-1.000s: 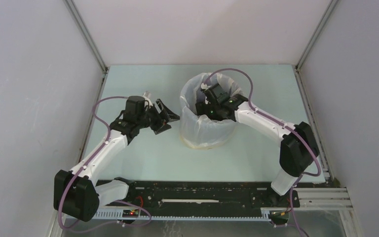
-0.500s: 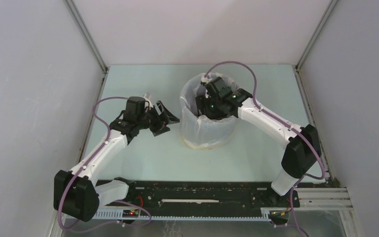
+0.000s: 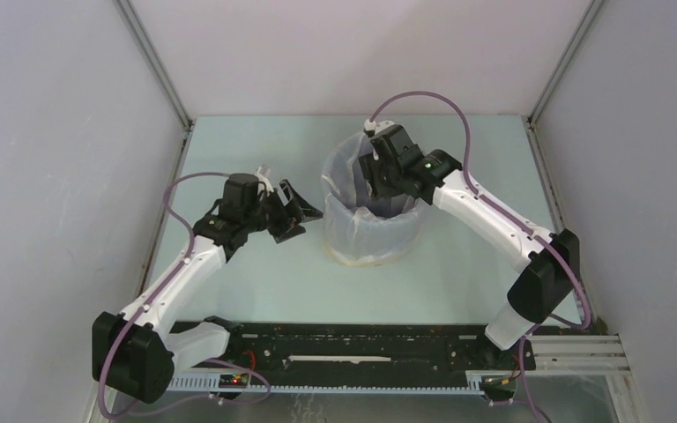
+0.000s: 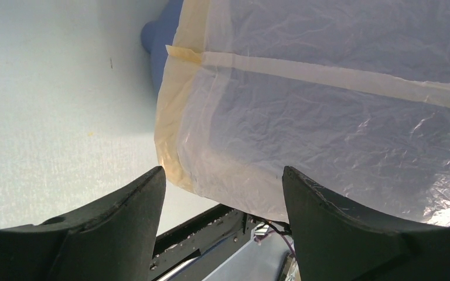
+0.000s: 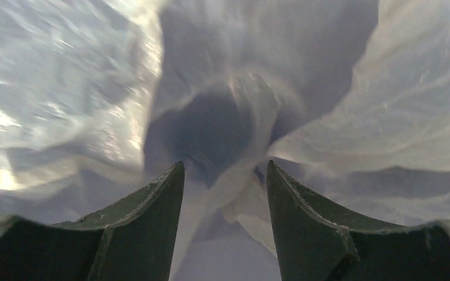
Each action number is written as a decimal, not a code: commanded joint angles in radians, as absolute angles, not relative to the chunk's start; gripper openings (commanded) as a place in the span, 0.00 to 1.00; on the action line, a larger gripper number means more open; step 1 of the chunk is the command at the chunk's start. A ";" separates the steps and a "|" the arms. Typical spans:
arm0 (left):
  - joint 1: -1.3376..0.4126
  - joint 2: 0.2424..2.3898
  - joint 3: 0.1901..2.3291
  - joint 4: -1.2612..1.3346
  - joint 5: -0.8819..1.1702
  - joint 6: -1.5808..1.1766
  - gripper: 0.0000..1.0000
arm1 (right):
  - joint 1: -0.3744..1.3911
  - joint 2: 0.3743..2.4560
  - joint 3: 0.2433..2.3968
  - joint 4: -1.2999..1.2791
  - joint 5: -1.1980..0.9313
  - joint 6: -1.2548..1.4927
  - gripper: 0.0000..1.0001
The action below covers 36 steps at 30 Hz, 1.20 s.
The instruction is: Put the trash bags into the trash bin
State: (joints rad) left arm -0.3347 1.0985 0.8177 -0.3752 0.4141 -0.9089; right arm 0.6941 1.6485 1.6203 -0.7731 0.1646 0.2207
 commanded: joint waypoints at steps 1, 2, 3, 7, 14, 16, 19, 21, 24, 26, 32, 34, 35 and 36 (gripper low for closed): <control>-0.340 1.090 0.801 -0.345 0.410 -0.917 0.77 | 0.675 1.599 1.540 -0.782 0.292 0.171 0.61; -0.339 1.093 0.804 -0.345 0.413 -0.918 0.77 | 0.674 1.601 1.533 -0.793 0.319 0.176 0.59; -0.339 1.096 0.812 -0.345 0.415 -0.917 0.77 | 0.677 1.598 1.523 -0.793 0.343 0.174 0.59; -0.340 1.089 0.820 -0.356 0.405 -0.918 0.78 | 0.693 1.587 1.507 -0.747 0.345 0.144 0.59; -0.339 1.081 0.818 -0.368 0.393 -0.932 0.78 | 0.735 1.646 1.531 -0.740 0.188 0.234 0.60; -0.339 1.074 0.815 -0.364 0.388 -0.941 0.78 | 0.747 1.653 1.510 -0.738 0.145 0.257 0.62; -0.339 1.074 0.818 -0.362 0.385 -0.946 0.78 | 0.743 1.646 1.441 -0.707 0.079 0.287 0.66; -0.339 1.073 0.815 -0.356 0.384 -0.952 0.78 | 0.740 1.644 1.392 -0.672 0.057 0.300 0.74; -0.339 1.062 0.798 -0.332 0.380 -0.981 0.79 | 0.731 1.683 1.354 -0.629 0.049 0.305 0.78; -0.339 1.049 0.789 -0.322 0.367 -0.995 0.79 | 0.720 1.733 1.351 -0.611 0.043 0.305 0.78; -0.339 0.957 0.788 -0.398 0.254 -0.977 0.81 | 0.710 1.848 1.335 -0.529 0.010 0.316 0.80; -0.339 0.921 0.790 -0.429 0.218 -0.964 0.81 | 0.707 1.866 1.335 -0.531 0.024 0.326 0.79; -0.339 0.905 0.790 -0.443 0.204 -0.957 0.82 | 0.703 1.865 1.336 -0.536 0.032 0.332 0.79; -0.339 0.890 0.789 -0.455 0.192 -0.953 0.82 | 0.700 1.857 1.334 -0.542 0.036 0.335 0.79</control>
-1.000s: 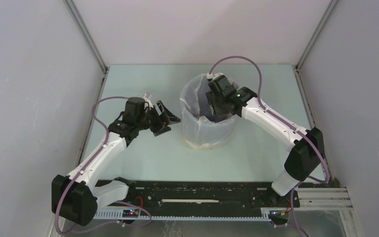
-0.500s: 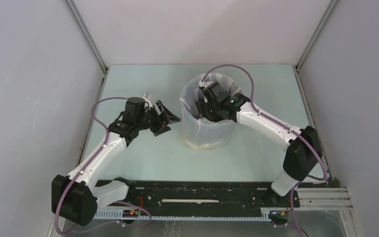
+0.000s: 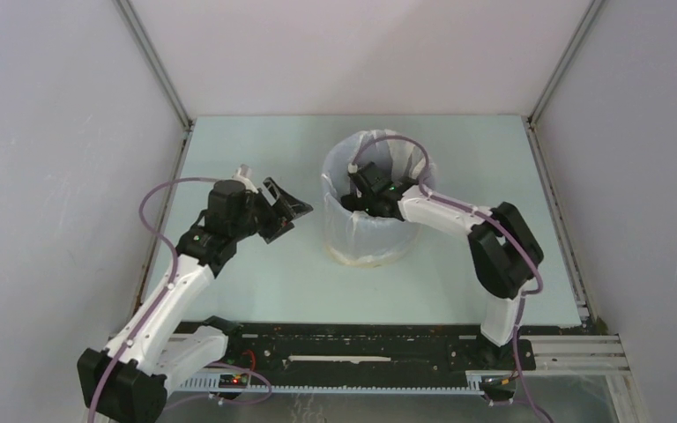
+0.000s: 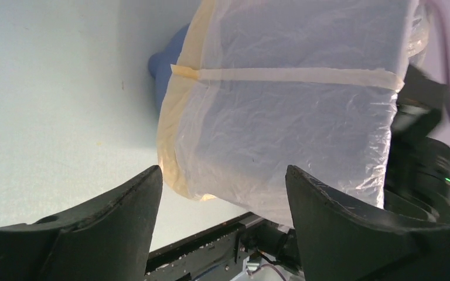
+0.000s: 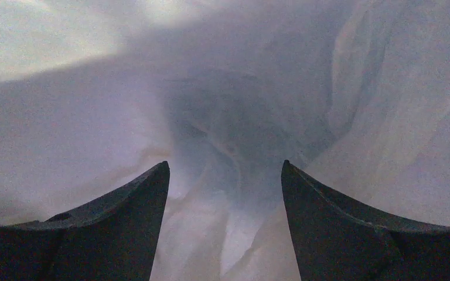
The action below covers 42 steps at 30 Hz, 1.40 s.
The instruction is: Put the trash bags into the trash bin
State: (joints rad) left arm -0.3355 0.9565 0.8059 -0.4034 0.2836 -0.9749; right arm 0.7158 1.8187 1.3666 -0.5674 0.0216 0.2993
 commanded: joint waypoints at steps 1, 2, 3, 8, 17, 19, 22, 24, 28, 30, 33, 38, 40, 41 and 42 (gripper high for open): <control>-0.339 0.880 0.787 -0.461 0.188 -0.949 0.83 | 0.700 1.845 1.335 -0.543 0.038 0.334 0.79; -0.339 0.873 0.784 -0.466 0.186 -0.946 0.83 | 0.700 1.830 1.336 -0.546 0.038 0.332 0.79; -0.339 0.871 0.780 -0.466 0.190 -0.945 0.83 | 0.701 1.808 1.339 -0.549 0.038 0.328 0.80; -0.339 0.905 0.769 -0.445 0.233 -0.952 0.84 | 0.694 1.761 1.383 -0.611 0.041 0.327 0.83; -0.351 0.929 0.787 -0.407 0.261 -0.953 0.84 | 0.707 1.959 1.398 -0.569 0.017 0.316 0.85; -0.355 0.905 0.775 -0.408 0.256 -0.952 0.83 | 0.709 1.975 1.403 -0.561 0.037 0.298 0.85; -0.356 0.864 0.750 -0.410 0.234 -0.954 0.83 | 0.707 1.970 1.442 -0.585 0.044 0.291 0.85; -0.356 0.856 0.744 -0.412 0.227 -0.946 0.83 | 0.714 1.943 1.470 -0.614 0.066 0.279 0.85; -0.356 0.877 0.747 -0.410 0.242 -0.943 0.84 | 0.717 1.871 1.535 -0.699 0.070 0.287 0.86; -0.356 0.888 0.753 -0.403 0.246 -0.942 0.84 | 0.717 1.830 1.562 -0.737 0.061 0.292 0.87; -0.356 0.902 0.778 -0.403 0.243 -0.926 0.84 | 0.716 1.781 1.605 -0.802 0.059 0.295 0.88; -0.356 0.881 0.906 -0.520 0.108 -0.816 0.86 | 0.717 1.725 1.643 -0.880 0.084 0.252 0.90; -0.356 0.875 0.960 -0.555 0.068 -0.774 0.87 | 0.717 1.690 1.638 -0.870 0.086 0.232 0.91; -0.356 0.876 0.985 -0.571 0.056 -0.759 0.87 | 0.716 1.679 1.646 -0.878 0.090 0.229 0.91; -0.356 0.876 1.007 -0.583 0.046 -0.746 0.87 | 0.714 1.670 1.660 -0.892 0.092 0.229 0.91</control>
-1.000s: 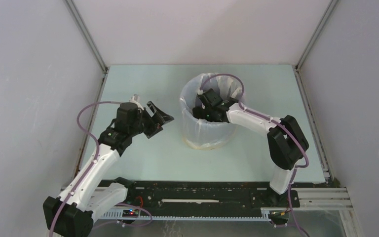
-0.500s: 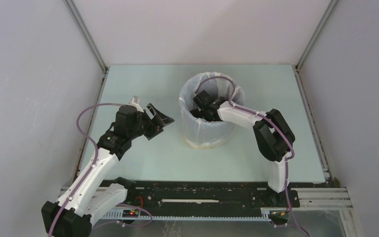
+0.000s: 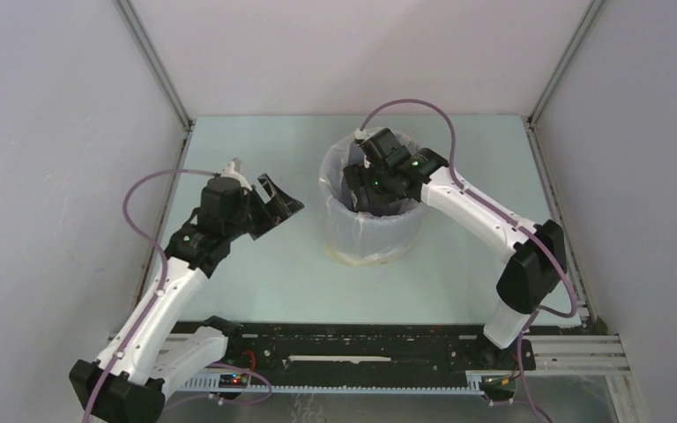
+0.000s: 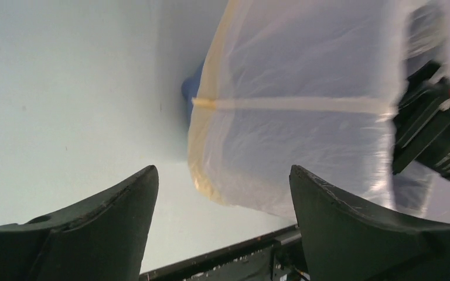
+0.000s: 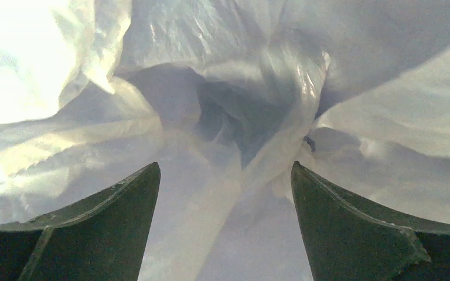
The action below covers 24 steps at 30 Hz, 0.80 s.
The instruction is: Put the trash bags into the trash bin
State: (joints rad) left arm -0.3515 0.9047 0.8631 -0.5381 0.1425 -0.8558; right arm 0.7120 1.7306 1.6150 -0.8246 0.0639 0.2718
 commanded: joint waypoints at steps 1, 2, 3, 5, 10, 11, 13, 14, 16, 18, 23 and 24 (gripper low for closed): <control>-0.356 0.875 1.027 -0.590 0.038 -0.738 0.87 | 0.713 1.660 1.672 -0.913 0.093 0.228 0.91; -0.356 0.872 1.045 -0.598 0.028 -0.732 0.87 | 0.712 1.647 1.683 -0.927 0.095 0.226 0.91; -0.356 0.867 1.066 -0.603 0.020 -0.727 0.87 | 0.712 1.630 1.695 -0.938 0.096 0.225 0.91; -0.356 0.856 1.110 -0.607 0.007 -0.724 0.87 | 0.710 1.600 1.744 -0.974 0.090 0.224 0.91; -0.353 0.865 1.308 -0.646 0.003 -0.773 0.90 | 0.706 1.579 2.092 -1.184 0.056 0.243 0.97; -0.353 0.869 1.351 -0.646 0.003 -0.787 0.90 | 0.706 1.574 2.174 -1.218 0.044 0.246 0.99; -0.353 0.875 1.426 -0.637 -0.011 -0.801 0.91 | 0.707 1.549 2.297 -1.255 0.019 0.245 1.00; -0.353 0.877 1.464 -0.632 -0.032 -0.803 0.92 | 0.708 1.525 2.335 -1.254 0.012 0.245 1.00; -0.353 0.880 1.546 -0.619 -0.055 -0.791 0.93 | 0.710 1.455 2.356 -1.220 0.011 0.245 1.00; -0.353 0.879 1.610 -0.603 -0.083 -0.771 0.94 | 0.710 1.374 2.344 -1.166 0.019 0.251 1.00; -0.353 0.868 1.735 -0.564 -0.169 -0.693 0.98 | 0.710 1.202 2.337 -1.032 0.081 0.247 1.00; -0.353 0.866 1.753 -0.552 -0.182 -0.675 0.99 | 0.710 1.181 2.343 -1.015 0.102 0.248 1.00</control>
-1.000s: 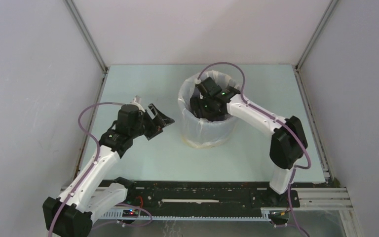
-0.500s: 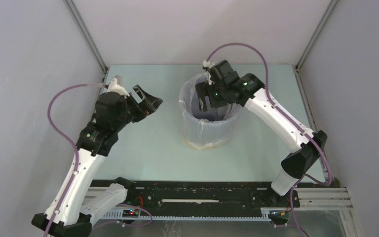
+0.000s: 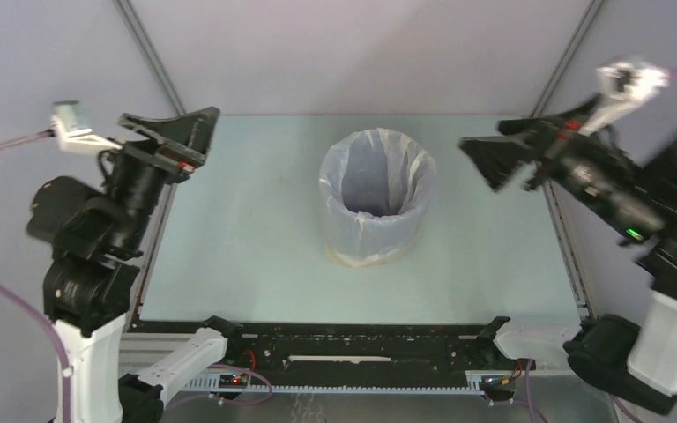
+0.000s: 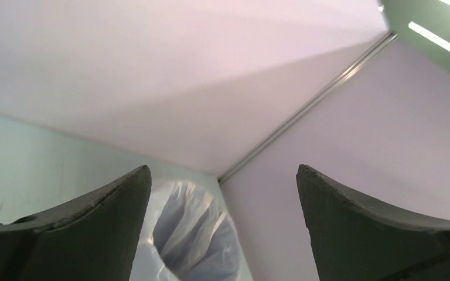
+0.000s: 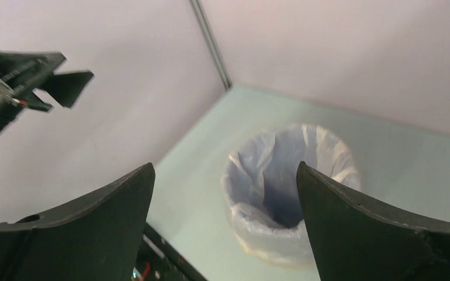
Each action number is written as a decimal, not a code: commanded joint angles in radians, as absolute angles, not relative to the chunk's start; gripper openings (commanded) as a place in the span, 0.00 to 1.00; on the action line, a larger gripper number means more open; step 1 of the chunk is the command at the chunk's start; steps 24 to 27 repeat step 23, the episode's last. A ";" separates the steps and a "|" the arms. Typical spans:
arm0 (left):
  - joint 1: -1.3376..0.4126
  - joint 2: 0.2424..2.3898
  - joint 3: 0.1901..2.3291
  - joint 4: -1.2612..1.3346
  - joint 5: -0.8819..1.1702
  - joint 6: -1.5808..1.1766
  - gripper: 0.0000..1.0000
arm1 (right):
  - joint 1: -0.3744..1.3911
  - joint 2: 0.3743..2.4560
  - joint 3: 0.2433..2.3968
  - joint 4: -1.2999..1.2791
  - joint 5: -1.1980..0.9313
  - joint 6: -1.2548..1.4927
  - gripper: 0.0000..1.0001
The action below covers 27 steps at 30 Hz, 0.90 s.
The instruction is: Put the trash bags into the trash bin
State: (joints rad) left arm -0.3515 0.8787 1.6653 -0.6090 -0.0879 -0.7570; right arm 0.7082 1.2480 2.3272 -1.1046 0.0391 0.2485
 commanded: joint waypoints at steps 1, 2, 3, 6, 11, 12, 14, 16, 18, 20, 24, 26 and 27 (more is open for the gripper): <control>-0.353 0.864 1.768 -0.539 -0.194 -0.657 1.00 | 0.710 1.165 2.350 -1.010 0.122 0.251 1.00; -0.353 0.864 1.784 -0.527 -0.199 -0.633 1.00 | 0.710 1.157 2.365 -1.015 0.144 0.253 1.00; -0.353 0.866 1.800 -0.521 -0.207 -0.613 1.00 | 0.710 1.154 2.381 -1.023 0.163 0.254 1.00; -0.353 0.877 1.853 -0.517 -0.228 -0.563 1.00 | 0.710 1.144 2.395 -1.040 0.210 0.260 1.00; -0.353 0.890 1.909 -0.522 -0.254 -0.518 1.00 | 0.710 1.132 2.387 -1.042 0.247 0.269 1.00; -0.353 0.892 1.908 -0.522 -0.257 -0.515 1.00 | 0.710 1.132 2.386 -1.046 0.249 0.267 1.00; -0.353 0.891 1.905 -0.523 -0.264 -0.515 1.00 | 0.710 1.137 2.387 -1.056 0.262 0.269 1.00; -0.353 0.890 1.896 -0.524 -0.262 -0.520 1.00 | 0.710 1.145 2.391 -1.066 0.271 0.274 1.00; -0.353 0.886 1.887 -0.525 -0.262 -0.524 1.00 | 0.710 1.152 2.399 -1.075 0.277 0.279 1.00; -0.353 0.881 1.874 -0.526 -0.268 -0.530 1.00 | 0.710 1.159 2.410 -1.083 0.279 0.281 1.00; -0.353 0.881 1.870 -0.537 -0.275 -0.536 1.00 | 0.710 1.153 2.389 -1.076 0.273 0.276 1.00; -0.353 0.881 1.870 -0.537 -0.275 -0.536 1.00 | 0.710 1.153 2.389 -1.076 0.273 0.276 1.00; -0.353 0.881 1.870 -0.537 -0.275 -0.536 1.00 | 0.710 1.153 2.389 -1.076 0.273 0.276 1.00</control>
